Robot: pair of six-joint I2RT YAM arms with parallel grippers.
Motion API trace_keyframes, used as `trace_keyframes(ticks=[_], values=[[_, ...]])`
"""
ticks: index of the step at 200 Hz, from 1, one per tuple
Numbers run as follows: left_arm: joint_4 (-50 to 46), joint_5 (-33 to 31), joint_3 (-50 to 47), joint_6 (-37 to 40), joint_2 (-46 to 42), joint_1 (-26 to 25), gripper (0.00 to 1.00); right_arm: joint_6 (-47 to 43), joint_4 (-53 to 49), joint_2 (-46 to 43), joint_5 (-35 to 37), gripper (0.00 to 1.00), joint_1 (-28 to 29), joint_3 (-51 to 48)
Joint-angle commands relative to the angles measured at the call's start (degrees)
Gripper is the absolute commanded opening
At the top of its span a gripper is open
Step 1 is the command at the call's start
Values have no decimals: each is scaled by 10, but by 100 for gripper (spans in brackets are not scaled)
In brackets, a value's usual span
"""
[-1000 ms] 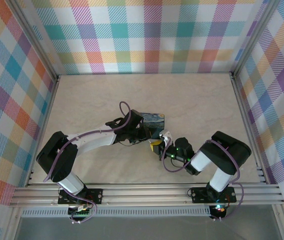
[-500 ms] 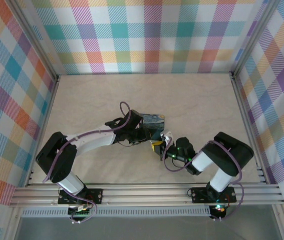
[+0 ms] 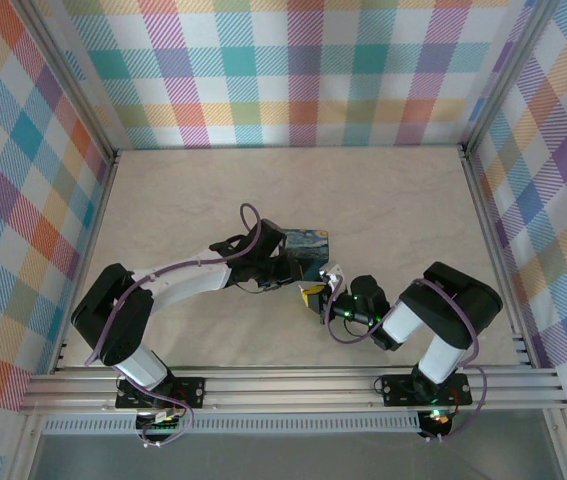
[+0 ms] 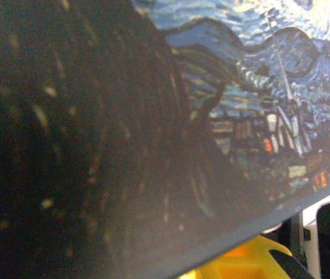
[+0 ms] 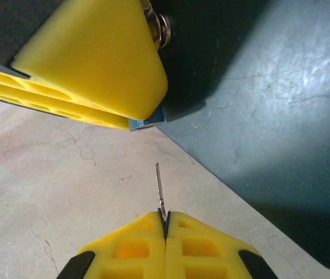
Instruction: Unlock the padlock with the key
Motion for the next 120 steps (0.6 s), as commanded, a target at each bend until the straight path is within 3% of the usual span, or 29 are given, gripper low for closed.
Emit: trace_keyframes(ticks=[1,120], values=[[-7,15,18,14,-7,3,20,12,40,4,1,0,-4,-10],[-3,15,19,10,0,3,20,28,80,27,-38,0,-13,5]])
